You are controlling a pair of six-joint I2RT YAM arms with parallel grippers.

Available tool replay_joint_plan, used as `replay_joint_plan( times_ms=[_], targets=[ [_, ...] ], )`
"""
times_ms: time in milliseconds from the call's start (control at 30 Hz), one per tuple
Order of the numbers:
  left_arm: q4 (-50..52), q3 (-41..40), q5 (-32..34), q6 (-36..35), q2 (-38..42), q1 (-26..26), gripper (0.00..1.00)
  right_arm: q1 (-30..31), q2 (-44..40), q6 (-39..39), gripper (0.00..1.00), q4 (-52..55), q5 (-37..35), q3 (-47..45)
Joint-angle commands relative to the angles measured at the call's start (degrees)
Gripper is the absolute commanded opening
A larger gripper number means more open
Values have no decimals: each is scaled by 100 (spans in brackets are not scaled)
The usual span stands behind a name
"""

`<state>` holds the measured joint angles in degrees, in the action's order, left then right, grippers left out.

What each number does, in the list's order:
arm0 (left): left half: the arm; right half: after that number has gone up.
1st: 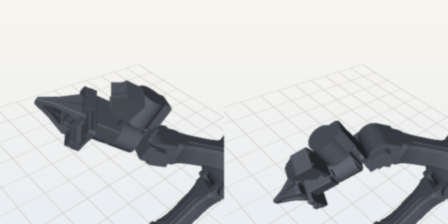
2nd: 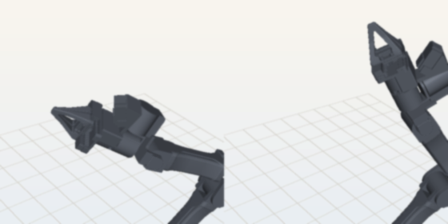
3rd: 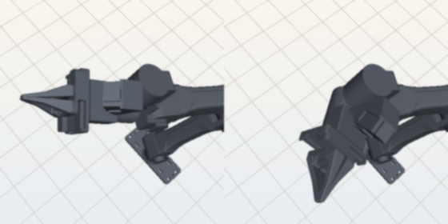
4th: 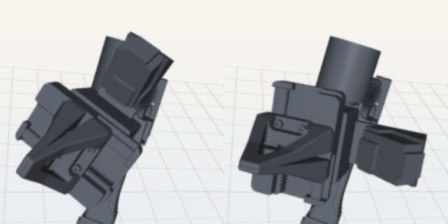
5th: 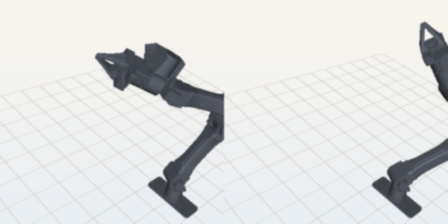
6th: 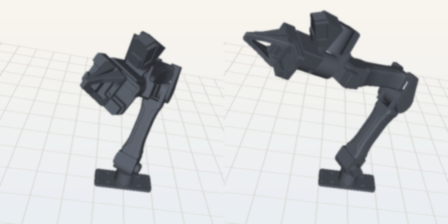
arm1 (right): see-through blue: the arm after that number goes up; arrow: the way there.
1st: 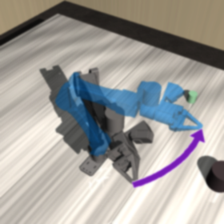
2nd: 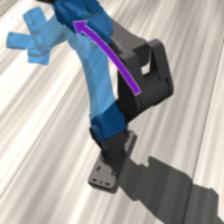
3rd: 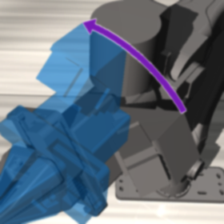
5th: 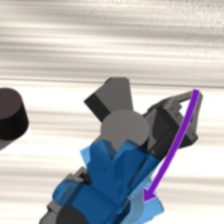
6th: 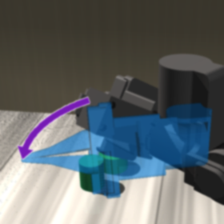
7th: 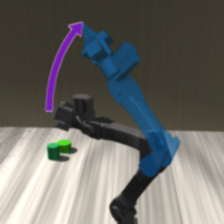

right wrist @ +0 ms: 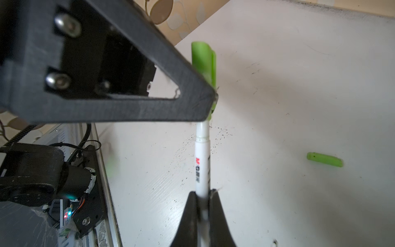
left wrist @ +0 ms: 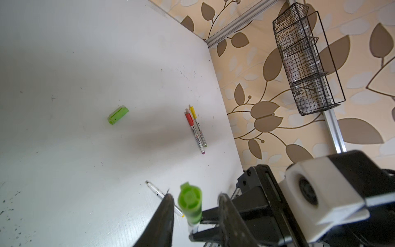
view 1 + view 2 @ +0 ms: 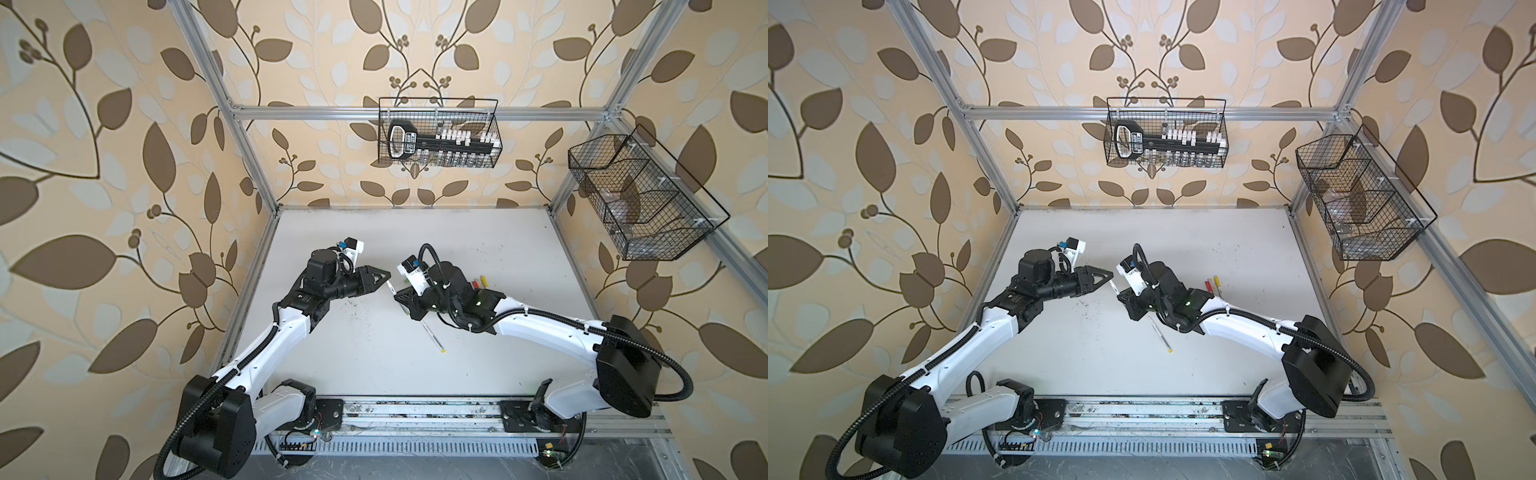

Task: Insert pens into pen caps
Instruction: Put on the pen cap to the pen.

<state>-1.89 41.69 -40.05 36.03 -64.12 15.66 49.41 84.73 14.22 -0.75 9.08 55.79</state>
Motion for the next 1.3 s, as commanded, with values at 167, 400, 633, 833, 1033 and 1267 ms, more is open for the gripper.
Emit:
replay_joint_plan(
  times_ms=[167,400,633,833,1033,1267],
  targets=[
    [12,332,-277,-215,-64,-52,19,58,-237,-93,0,-311,10,-187],
    [44,261,-340,-215,-35,-53,0,51,-256,-77,0,-503,-57,-93],
    [54,243,-507,-205,-104,33,0,51,-146,-119,0,-696,-113,116],
    [62,247,-508,-208,-136,42,5,58,-5,-170,0,-661,3,338],
    [23,262,-552,-218,-239,42,11,96,61,-184,0,-593,20,400],
    [-4,283,-651,-197,-325,67,12,104,125,-216,0,-626,-40,516]
  ],
)
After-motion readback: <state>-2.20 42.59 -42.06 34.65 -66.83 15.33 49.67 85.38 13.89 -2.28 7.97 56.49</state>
